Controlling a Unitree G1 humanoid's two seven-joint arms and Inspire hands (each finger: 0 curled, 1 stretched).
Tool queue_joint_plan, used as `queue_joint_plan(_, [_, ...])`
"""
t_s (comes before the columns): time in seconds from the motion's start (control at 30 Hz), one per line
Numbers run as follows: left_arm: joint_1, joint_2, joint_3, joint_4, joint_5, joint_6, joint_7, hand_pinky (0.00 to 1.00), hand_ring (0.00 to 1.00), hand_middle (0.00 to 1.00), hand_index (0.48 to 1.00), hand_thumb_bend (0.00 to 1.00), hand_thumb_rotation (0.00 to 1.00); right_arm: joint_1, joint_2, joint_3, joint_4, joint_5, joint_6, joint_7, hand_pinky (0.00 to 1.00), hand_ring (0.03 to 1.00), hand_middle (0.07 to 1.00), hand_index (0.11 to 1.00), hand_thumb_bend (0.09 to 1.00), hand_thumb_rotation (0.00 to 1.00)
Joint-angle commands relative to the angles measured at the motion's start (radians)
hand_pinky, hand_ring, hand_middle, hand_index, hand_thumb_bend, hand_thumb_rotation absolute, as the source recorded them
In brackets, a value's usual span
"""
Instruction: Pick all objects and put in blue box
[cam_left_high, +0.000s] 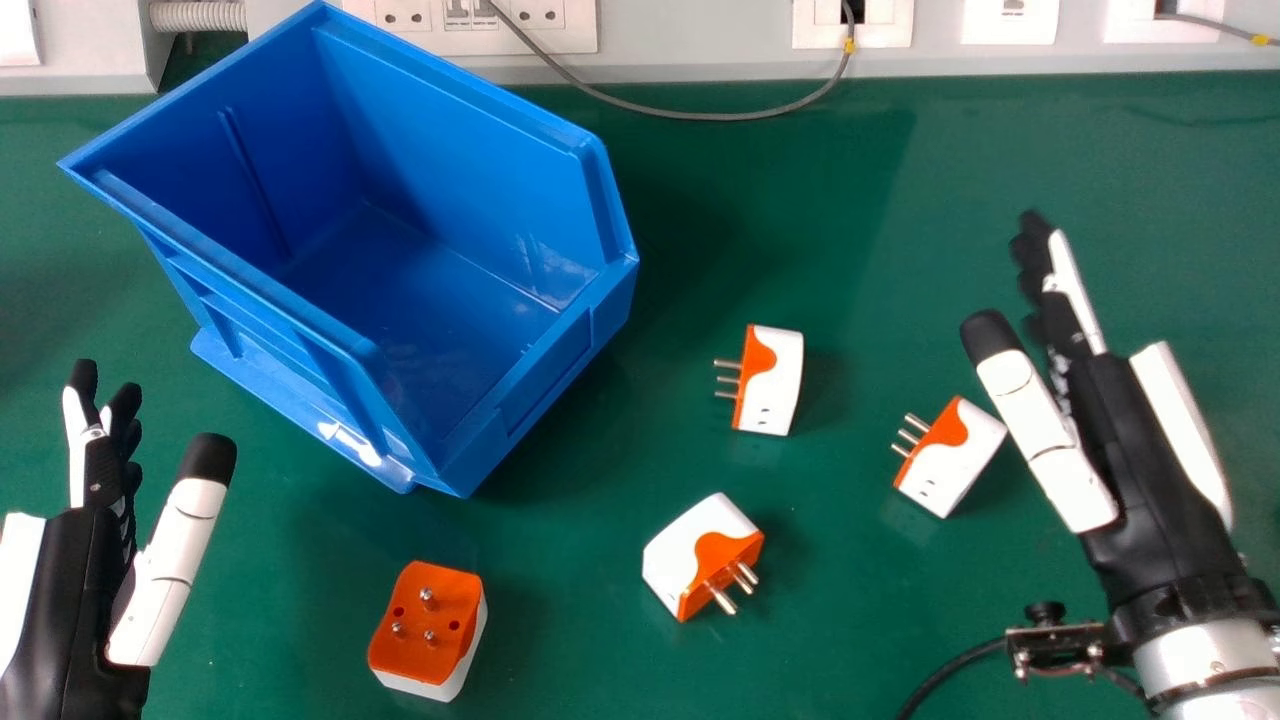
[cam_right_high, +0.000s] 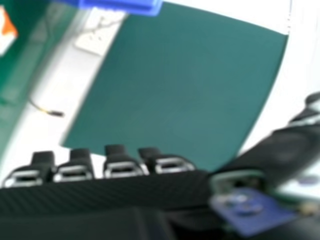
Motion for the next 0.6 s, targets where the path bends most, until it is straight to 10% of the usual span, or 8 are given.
queue_joint_plan(0.0, [0.001,-0.004,0.001,-0.033,-0.018,0.003,-0.006,1.00,1.00,1.00,1.000,0.82,0.91,-0.009,0.012,0.000,0.012,-0.027,-0.050,-0.046,1.00,1.000,1.000,1.000,0.369,1.00])
queue_joint_plan(0.57, [-0.010,-0.003,-0.002,-0.043,-0.022,0.032,-0.018,1.00,1.00,1.00,1.000,0.83,0.92,-0.027,0.030,-0.007,0.032,-0.006,-0.047,-0.050,1.00,1.000,1.000,1.000,0.380,1.00])
